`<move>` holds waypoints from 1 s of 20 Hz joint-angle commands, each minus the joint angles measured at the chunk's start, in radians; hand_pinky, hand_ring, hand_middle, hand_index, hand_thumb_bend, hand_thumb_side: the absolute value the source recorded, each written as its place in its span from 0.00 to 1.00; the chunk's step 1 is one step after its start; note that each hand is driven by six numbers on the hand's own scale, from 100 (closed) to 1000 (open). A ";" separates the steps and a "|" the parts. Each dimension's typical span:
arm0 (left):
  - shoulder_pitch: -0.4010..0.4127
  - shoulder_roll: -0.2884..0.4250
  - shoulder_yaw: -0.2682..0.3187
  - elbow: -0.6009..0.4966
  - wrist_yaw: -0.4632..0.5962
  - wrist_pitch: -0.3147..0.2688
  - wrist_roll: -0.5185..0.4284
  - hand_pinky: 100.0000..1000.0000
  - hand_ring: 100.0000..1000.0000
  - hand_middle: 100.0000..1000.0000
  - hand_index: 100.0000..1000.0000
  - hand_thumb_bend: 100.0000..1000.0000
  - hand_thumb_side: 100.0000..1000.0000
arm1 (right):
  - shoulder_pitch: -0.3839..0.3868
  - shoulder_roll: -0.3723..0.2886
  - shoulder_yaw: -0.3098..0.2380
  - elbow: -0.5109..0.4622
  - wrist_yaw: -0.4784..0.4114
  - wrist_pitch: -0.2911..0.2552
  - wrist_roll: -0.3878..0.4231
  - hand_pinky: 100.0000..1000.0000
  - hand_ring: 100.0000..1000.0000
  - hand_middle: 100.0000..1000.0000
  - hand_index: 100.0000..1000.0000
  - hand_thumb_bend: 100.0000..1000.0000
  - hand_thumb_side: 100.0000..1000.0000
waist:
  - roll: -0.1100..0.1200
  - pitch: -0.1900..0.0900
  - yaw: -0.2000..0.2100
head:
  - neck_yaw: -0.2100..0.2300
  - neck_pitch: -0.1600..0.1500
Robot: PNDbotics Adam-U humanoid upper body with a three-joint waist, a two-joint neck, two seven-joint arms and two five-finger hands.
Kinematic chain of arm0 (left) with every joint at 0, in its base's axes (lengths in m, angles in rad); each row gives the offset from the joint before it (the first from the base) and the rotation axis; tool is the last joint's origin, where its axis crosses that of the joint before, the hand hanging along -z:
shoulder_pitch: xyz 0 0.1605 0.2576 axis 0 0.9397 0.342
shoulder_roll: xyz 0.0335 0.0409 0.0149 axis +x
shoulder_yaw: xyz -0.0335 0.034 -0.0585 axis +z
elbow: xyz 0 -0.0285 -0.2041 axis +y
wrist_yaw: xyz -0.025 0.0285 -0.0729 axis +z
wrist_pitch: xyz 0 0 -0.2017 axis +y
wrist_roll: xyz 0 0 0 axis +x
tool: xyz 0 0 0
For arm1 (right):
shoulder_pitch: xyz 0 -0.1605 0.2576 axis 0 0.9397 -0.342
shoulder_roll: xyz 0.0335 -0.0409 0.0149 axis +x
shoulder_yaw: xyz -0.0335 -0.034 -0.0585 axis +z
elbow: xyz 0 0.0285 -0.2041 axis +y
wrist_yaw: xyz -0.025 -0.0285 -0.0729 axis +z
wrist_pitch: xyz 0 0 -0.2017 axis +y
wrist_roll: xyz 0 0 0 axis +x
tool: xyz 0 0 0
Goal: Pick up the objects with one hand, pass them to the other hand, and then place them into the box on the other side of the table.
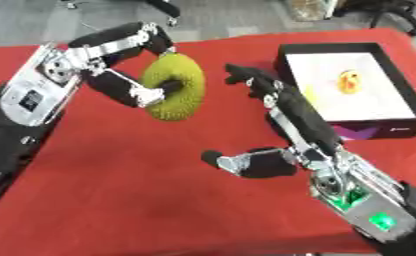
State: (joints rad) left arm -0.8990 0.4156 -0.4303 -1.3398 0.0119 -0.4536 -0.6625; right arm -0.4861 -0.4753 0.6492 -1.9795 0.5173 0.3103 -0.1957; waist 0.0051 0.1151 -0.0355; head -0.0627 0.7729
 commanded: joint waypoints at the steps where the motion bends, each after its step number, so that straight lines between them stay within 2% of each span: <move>1: -0.030 0.000 0.007 -0.002 -0.010 -0.105 -0.089 0.52 0.27 0.19 0.22 0.00 0.19 | -0.031 -0.009 -0.018 -0.020 -0.008 0.031 0.007 0.70 0.94 0.76 0.96 0.61 0.30 | 0.001 -0.019 0.002 | -0.008 -0.003; 9: -0.048 -0.043 -0.003 -0.005 -0.018 -0.105 -0.079 0.53 0.27 0.19 0.22 0.00 0.19 | -0.064 -0.009 -0.010 -0.020 -0.025 0.074 0.036 0.70 0.94 0.76 0.96 0.61 0.30 | 0.003 -0.019 0.009 | -0.019 -0.003; 16: -0.061 -0.080 -0.024 -0.034 -0.007 -0.073 -0.079 0.53 0.27 0.19 0.22 0.00 0.20 | -0.076 -0.010 -0.006 -0.020 -0.027 0.095 0.058 0.69 0.93 0.74 0.96 0.61 0.29 | 0.005 -0.022 0.012 | -0.027 -0.003; 20: -0.065 -0.103 -0.027 -0.041 -0.002 -0.060 -0.086 0.53 0.27 0.19 0.22 0.00 0.20 | -0.077 -0.010 -0.004 -0.020 -0.029 0.108 0.059 0.68 0.92 0.70 0.93 0.59 0.28 | 0.004 -0.024 0.013 | -0.030 -0.003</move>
State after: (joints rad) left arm -0.9347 0.3116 -0.4618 -1.3585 0.0038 -0.4436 -0.6726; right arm -0.5465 -0.4751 0.6514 -1.9795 0.4932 0.4136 -0.1357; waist 0.0101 0.1119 -0.0239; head -0.0894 0.7729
